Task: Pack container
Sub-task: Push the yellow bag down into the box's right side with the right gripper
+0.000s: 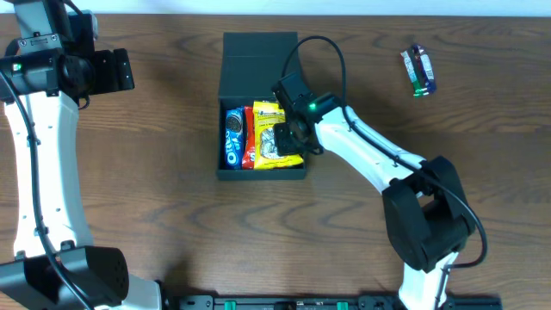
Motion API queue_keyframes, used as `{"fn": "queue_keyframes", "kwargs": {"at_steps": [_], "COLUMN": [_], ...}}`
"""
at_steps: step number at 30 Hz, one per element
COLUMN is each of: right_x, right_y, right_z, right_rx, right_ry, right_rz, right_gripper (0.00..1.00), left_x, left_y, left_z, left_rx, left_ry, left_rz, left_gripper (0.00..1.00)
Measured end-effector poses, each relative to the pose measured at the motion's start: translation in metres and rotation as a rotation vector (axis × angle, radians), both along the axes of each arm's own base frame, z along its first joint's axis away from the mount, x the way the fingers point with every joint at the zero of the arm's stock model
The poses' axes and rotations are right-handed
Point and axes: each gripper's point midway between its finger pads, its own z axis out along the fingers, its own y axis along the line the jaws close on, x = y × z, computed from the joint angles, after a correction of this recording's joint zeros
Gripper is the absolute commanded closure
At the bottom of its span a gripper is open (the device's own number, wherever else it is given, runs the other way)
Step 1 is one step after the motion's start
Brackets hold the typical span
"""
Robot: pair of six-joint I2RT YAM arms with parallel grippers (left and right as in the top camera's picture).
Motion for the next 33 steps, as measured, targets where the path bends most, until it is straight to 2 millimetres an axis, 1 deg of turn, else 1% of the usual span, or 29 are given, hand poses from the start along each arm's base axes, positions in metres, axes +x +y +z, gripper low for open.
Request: {"fn": "queue_keyframes", "kwargs": {"at_steps": [2,4,7,8,9,10,11,14,21,25,29,33], "right_x": [0.011,0.024,0.043,0.049,0.052,0.052,0.050,0.045,0.030,0.026,0.022,0.022], "right_y": [0.001,0.003,0.010,0.013,0.015,0.017,0.018,0.022,0.033,0.035,0.034,0.032], "right_z": [0.013,0.032,0.069,0.087,0.100,0.106,0.107,0.096,0.043,0.021,0.014,0.013], "right_rx": [0.020,0.049,0.107,0.134,0.154,0.168,0.177,0.181,0.166,0.159,0.150,0.143], "right_ry": [-0.027,-0.076,-0.180,-0.227,-0.257,-0.268,-0.265,-0.227,-0.085,-0.036,-0.011,-0.006], "right_rz": [-0.010,-0.020,-0.023,-0.022,-0.016,-0.009,0.001,0.024,0.097,0.127,0.145,0.145], "right_gripper": [0.99,0.99,0.99,0.99,0.99,0.99,0.99,0.99,0.99,0.99,0.99,0.99], "left_x": [0.000,0.000,0.000,0.000,0.000,0.000,0.000,0.000,0.000,0.000,0.000,0.000], "left_y": [0.000,0.000,0.000,0.000,0.000,0.000,0.000,0.000,0.000,0.000,0.000,0.000], "left_z": [0.000,0.000,0.000,0.000,0.000,0.000,0.000,0.000,0.000,0.000,0.000,0.000], "left_rx": [0.000,0.000,0.000,0.000,0.000,0.000,0.000,0.000,0.000,0.000,0.000,0.000], "left_ry": [0.000,0.000,0.000,0.000,0.000,0.000,0.000,0.000,0.000,0.000,0.000,0.000], "left_rz": [0.000,0.000,0.000,0.000,0.000,0.000,0.000,0.000,0.000,0.000,0.000,0.000], "left_gripper": [0.05,0.05,0.05,0.05,0.05,0.05,0.05,0.05,0.05,0.05,0.05,0.05]}}
